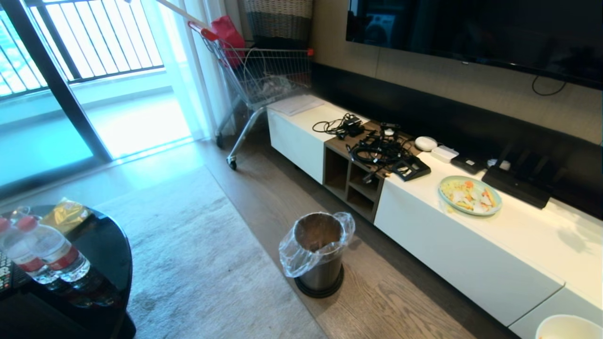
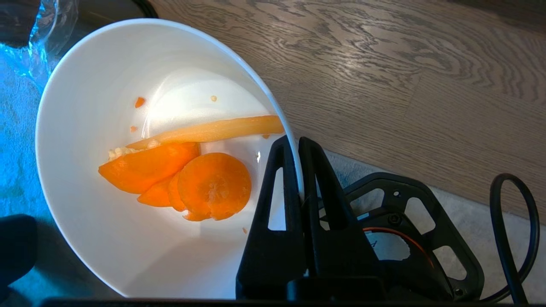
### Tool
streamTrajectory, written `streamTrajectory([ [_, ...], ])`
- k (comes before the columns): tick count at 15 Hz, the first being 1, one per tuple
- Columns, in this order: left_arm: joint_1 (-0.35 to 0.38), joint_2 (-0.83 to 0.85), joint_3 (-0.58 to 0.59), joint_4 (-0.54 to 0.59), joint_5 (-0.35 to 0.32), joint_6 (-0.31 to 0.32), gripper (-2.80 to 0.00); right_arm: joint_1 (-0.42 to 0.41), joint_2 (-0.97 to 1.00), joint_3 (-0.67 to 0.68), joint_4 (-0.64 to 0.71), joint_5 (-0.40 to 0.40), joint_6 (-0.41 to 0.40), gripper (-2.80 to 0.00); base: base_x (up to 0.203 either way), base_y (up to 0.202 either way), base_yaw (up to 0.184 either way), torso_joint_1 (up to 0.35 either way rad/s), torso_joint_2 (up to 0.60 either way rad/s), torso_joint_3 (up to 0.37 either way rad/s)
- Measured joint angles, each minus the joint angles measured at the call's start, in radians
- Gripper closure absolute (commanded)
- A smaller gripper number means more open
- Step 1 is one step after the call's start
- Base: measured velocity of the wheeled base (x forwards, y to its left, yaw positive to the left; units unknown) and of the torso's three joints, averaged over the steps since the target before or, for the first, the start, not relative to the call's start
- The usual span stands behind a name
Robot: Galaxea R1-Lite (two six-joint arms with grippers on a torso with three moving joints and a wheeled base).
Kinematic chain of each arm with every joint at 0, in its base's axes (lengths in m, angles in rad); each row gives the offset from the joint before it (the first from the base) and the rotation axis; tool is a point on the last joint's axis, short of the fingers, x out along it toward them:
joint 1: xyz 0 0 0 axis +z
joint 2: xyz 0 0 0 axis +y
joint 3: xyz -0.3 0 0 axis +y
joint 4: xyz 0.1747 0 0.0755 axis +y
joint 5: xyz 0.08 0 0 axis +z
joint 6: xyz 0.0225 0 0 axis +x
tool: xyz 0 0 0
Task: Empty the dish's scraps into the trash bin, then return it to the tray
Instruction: Move the bowl over the trash can
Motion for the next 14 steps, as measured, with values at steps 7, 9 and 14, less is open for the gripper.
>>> streamTrajectory([
  [7, 0.0, 0.0, 0.0, 0.0, 0.0, 0.0, 0.0, 0.028, 0.017, -0.007, -0.013, 0.006, -0.003, 0.0, 0.0, 0.0, 0.0, 0.0, 0.0, -0.006],
  [9, 0.0, 0.0, 0.0, 0.0, 0.0, -0.001, 0.0, 0.032, 0.031, -0.024, -0.017, 0.016, -0.012, 0.0, 0.0, 0.0, 0.0, 0.004, 0.0, -0.13],
  [14, 0.0, 0.0, 0.0, 0.0, 0.0, -0.001, 0.0, 0.032, 0.123, -0.079, -0.109, 0.023, -0.041, 0.0, 0.0, 0.0, 0.0, 0.004, 0.0, -0.187],
])
